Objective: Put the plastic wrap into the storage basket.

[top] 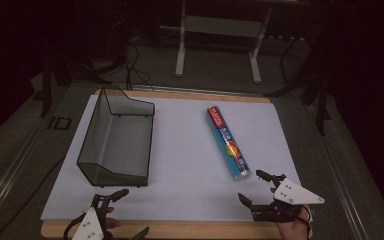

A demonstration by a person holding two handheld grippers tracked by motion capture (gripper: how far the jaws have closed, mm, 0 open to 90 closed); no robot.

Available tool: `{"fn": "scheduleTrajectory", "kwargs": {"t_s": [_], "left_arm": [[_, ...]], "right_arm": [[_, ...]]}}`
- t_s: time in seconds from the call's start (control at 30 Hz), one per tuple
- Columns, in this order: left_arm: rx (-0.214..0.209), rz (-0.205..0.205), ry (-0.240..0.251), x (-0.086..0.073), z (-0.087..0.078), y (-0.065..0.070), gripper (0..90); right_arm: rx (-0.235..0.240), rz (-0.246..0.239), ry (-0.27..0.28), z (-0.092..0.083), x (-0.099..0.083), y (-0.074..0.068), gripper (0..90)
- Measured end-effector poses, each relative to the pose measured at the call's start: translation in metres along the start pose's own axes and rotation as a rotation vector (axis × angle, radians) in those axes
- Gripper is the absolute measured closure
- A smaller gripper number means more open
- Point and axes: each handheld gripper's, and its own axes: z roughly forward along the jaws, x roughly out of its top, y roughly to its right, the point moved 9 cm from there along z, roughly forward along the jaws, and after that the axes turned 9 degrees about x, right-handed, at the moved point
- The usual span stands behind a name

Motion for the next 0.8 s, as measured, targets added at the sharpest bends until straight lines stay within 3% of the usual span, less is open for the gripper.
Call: {"fn": "scheduleTrajectory", "kwargs": {"t_s": [0.27, 0.5, 0.63, 0.8], "left_arm": [[-0.005, 0.005, -0.002, 0.0, 0.001, 0.001, 0.5], [-0.003, 0.007, -0.002, 0.0, 0.001, 0.001, 0.5], [-0.004, 0.009, -0.002, 0.0, 0.001, 0.002, 0.5], [-0.005, 0.01, -0.003, 0.0, 0.001, 0.003, 0.5]], "right_arm": [[0.005, -0.017, -0.048, 0.004, -0.004, -0.002, 13.4], [-0.004, -0.026, -0.037, 0.005, 0.002, -0.003, 13.4], [-0.022, -0.02, -0.012, 0.008, 0.01, 0.002, 12.7], [-0.055, -0.003, -0.035, 0.014, 0.014, 0.013, 12.8]]}}
